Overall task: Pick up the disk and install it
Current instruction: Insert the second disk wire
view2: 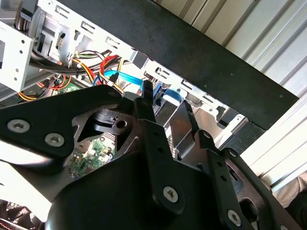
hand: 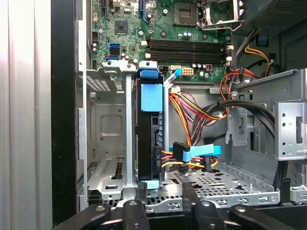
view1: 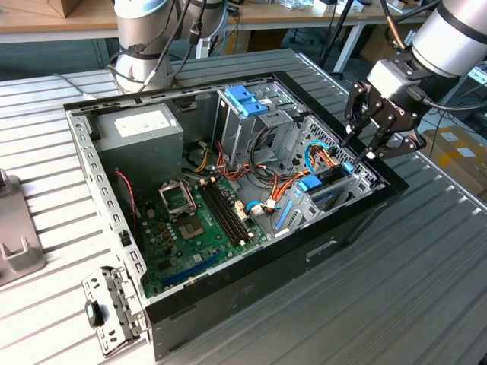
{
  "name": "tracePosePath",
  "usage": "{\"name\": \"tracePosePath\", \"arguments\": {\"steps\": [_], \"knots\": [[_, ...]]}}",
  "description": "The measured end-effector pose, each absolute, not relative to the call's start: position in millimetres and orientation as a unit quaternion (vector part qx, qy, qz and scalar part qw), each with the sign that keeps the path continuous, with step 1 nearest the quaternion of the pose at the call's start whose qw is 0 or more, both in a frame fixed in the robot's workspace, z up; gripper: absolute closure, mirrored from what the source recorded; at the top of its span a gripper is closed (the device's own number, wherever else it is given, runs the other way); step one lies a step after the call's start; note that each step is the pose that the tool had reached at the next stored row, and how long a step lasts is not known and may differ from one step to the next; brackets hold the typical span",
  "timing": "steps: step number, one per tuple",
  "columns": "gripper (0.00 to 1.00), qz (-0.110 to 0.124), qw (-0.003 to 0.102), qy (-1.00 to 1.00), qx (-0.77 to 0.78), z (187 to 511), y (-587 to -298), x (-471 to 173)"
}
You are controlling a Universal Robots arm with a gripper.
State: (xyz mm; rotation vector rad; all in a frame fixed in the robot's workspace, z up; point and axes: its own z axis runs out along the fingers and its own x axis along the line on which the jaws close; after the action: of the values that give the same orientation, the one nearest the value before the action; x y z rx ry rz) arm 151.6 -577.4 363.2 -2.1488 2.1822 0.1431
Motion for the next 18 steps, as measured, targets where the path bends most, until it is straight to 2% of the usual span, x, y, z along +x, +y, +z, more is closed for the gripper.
{"name": "tracePosePath", "arguments": {"steps": [18], "knots": [[0.58,0.046,0.038,0.711,-0.7,364.9,-576.4,142.5]]}}
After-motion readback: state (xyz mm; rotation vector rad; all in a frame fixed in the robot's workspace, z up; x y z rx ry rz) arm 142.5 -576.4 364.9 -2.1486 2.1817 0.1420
